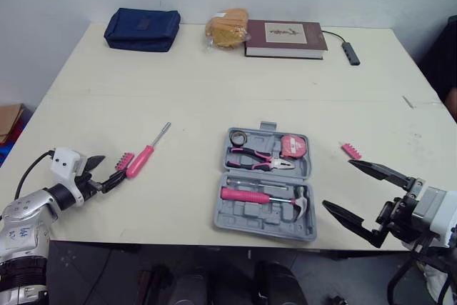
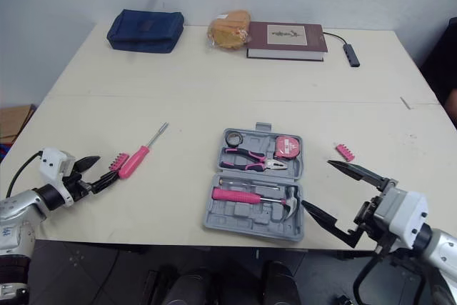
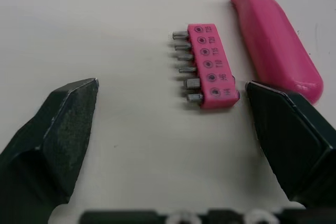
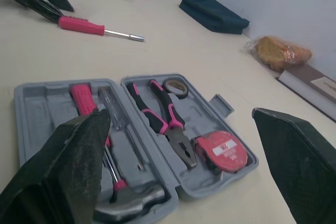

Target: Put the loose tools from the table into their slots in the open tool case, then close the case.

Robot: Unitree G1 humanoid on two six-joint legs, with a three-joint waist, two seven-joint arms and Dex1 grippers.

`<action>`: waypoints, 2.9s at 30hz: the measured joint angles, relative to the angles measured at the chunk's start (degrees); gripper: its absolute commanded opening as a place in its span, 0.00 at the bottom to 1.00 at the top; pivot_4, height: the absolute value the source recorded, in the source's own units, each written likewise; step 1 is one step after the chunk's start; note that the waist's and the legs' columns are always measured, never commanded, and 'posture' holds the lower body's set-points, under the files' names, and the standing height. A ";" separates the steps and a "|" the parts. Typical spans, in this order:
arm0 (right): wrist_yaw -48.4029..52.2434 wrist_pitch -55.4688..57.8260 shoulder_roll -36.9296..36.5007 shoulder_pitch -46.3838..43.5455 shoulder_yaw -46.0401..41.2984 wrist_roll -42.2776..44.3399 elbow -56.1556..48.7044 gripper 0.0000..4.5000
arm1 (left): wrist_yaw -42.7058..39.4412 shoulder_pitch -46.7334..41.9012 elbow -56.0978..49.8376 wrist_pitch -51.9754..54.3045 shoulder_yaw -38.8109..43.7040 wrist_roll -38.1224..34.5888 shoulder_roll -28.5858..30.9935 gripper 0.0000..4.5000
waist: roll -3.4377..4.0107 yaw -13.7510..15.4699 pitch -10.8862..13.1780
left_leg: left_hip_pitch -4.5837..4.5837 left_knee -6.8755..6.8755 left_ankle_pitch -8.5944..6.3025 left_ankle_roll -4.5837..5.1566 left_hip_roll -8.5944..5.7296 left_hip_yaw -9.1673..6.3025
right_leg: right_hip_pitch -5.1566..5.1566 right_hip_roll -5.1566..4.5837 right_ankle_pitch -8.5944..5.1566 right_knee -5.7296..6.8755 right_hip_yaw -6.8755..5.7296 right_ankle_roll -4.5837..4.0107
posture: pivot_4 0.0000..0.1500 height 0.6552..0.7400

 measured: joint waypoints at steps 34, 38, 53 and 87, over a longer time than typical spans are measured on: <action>-3.18 7.29 -0.73 -2.42 2.76 -1.12 -3.40 1.00 | 1.08 -3.20 0.73 -2.28 -1.61 0.38 -2.45 0.15 | 0.01 0.04 -0.01 | 0.05 0.02 -0.02 0.01 0.00 0.08 | 0.00 -0.01 0.01 0.00 0.06 0.01 | 1.00 1.00; 0.16 4.82 -0.65 0.74 1.51 -1.13 -2.37 1.00 | -8.04 -5.20 -5.87 -3.16 -2.11 -4.78 -1.65 0.15 | -0.04 0.25 0.01 | -0.17 0.08 -0.01 0.10 -0.02 -0.01 | -0.01 -0.02 0.04 -0.07 -0.07 0.07 | 1.00 1.00; 9.05 -1.20 1.58 13.36 -1.53 -0.99 -1.50 1.00 | -21.49 -16.20 -37.26 14.19 -32.13 -2.94 2.42 0.15 | 0.10 -0.01 0.06 | -0.20 0.12 0.08 0.33 0.12 0.24 | 0.01 0.71 0.21 -0.28 0.29 0.35 | 1.00 1.00; -0.14 9.46 1.39 16.30 -3.88 0.27 -14.73 1.00 | -11.94 -24.14 -41.73 26.80 -51.89 16.44 -2.25 0.15 | 0.15 0.53 0.07 | -0.17 0.24 0.08 0.33 0.16 0.17 | 0.00 0.45 0.14 -0.29 0.37 0.19 | 1.00 1.00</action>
